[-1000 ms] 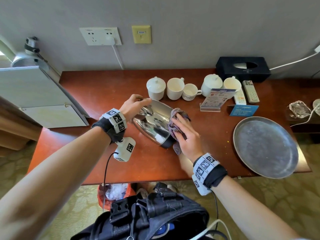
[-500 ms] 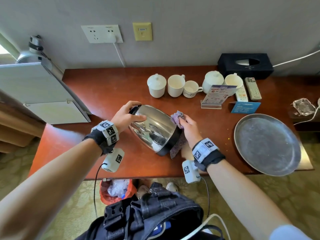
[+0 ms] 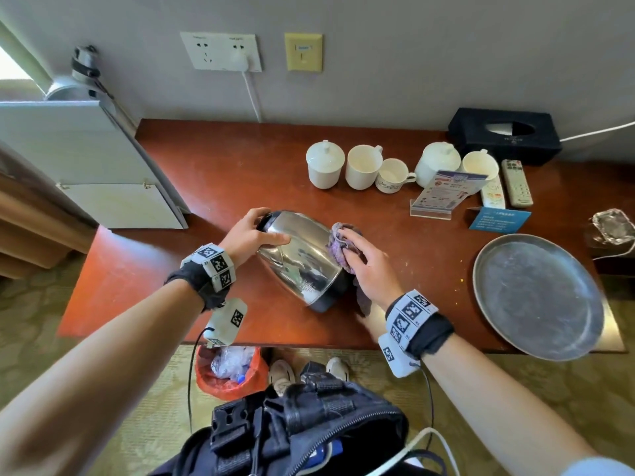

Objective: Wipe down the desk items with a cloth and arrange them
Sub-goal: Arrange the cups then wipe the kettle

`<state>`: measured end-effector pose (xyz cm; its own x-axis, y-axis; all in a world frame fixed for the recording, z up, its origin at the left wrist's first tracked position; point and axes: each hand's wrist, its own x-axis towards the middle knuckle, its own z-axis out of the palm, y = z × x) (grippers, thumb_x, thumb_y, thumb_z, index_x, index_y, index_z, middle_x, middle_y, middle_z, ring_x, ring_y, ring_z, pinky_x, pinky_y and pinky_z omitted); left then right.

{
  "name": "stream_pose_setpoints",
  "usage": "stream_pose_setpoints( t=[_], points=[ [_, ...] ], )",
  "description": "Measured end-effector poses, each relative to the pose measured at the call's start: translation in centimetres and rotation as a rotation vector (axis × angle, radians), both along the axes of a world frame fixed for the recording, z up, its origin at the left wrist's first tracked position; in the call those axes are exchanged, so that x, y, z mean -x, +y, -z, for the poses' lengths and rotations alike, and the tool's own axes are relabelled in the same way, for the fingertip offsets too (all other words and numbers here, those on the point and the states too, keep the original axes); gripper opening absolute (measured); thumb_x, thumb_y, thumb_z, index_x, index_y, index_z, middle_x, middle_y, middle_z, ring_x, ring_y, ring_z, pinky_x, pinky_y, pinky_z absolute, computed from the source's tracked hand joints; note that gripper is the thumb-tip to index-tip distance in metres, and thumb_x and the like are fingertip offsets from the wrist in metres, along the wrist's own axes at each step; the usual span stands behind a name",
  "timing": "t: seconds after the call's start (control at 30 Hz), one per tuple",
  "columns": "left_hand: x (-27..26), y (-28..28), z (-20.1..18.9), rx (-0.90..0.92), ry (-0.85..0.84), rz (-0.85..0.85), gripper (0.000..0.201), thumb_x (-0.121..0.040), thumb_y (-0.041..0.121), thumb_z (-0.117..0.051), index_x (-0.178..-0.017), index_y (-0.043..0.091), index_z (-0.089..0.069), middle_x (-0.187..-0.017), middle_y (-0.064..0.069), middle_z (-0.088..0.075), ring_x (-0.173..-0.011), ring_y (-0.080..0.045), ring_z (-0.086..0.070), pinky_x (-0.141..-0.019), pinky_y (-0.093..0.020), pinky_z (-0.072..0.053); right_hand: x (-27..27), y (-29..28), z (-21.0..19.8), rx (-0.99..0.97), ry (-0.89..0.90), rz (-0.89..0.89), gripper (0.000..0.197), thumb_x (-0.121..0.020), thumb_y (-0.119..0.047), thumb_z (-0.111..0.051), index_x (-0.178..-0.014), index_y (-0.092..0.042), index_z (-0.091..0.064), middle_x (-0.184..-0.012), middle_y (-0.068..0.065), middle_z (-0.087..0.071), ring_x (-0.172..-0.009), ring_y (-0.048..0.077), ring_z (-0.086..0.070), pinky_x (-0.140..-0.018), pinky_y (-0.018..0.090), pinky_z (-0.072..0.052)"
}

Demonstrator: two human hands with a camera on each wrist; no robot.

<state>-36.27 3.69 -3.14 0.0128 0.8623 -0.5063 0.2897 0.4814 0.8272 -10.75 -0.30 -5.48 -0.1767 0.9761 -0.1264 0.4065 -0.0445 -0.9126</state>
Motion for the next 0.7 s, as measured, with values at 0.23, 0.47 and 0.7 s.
stream_pose_setpoints(
  t=[0.23, 0.47, 0.7],
  points=[
    [0.2, 0.9, 0.0, 0.062, 0.083, 0.066, 0.103, -0.062, 0.048, -0.09, -0.146, 0.021, -0.038, -0.128, 0.001, -0.06, -0.113, -0.018, -0.063, -0.101, -0.037, -0.048, 0.1, 0.9, 0.8, 0.099, 0.065, 0.081, 0.037, -0.102, -0.014, -0.048, -0.138, -0.021, -0.056, -0.132, -0.011, -0.057, -0.126, 0.006, -0.052, -0.11, 0.024, -0.039],
    [-0.2, 1.4, -1.1, 0.071, 0.14, 0.086, 0.096, -0.072, 0.04, -0.087, -0.151, 0.025, -0.035, -0.134, 0.001, -0.055, -0.117, -0.023, -0.061, -0.093, -0.052, -0.055, 1.4, 2.9, -0.9, 0.132, 0.024, 0.061, 0.037, -0.099, -0.01, -0.05, -0.134, -0.018, -0.061, -0.132, -0.003, -0.063, -0.121, 0.01, -0.056, -0.103, 0.018, -0.041],
    [-2.4, 2.0, -1.7, -0.045, 0.241, 0.233, 0.11, -0.056, 0.053, -0.089, -0.149, 0.024, -0.04, -0.128, 0.004, -0.062, -0.109, -0.017, -0.063, -0.098, -0.032, -0.05, 2.8, 5.6, -3.4, -0.029, -0.032, -0.085, 0.037, -0.096, -0.015, -0.055, -0.128, -0.029, -0.065, -0.132, -0.014, -0.063, -0.124, 0.003, -0.054, -0.108, 0.022, -0.04]
  ],
)
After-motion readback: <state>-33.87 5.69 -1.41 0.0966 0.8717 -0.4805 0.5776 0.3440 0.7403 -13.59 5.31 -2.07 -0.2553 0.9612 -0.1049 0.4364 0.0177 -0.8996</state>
